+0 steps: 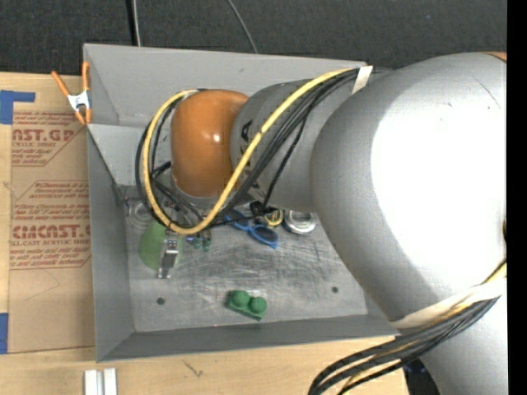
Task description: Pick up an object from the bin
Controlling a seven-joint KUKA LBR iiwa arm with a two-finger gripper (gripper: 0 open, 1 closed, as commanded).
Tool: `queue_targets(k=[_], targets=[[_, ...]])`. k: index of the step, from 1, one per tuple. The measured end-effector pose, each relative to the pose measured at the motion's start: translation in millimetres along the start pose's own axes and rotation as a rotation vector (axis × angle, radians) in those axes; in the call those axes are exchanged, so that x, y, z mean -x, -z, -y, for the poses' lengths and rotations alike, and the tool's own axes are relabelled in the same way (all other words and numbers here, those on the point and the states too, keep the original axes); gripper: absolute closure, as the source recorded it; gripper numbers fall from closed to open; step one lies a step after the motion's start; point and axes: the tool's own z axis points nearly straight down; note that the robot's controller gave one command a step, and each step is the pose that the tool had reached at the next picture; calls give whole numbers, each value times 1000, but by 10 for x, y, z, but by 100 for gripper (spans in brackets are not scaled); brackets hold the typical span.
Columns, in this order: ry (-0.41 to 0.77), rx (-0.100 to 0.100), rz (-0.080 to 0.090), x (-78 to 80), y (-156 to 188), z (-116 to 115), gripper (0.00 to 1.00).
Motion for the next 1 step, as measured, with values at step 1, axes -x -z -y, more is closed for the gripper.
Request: queue_targets(k=[1], targets=[[-3,-2,1,12,13,35,100]])
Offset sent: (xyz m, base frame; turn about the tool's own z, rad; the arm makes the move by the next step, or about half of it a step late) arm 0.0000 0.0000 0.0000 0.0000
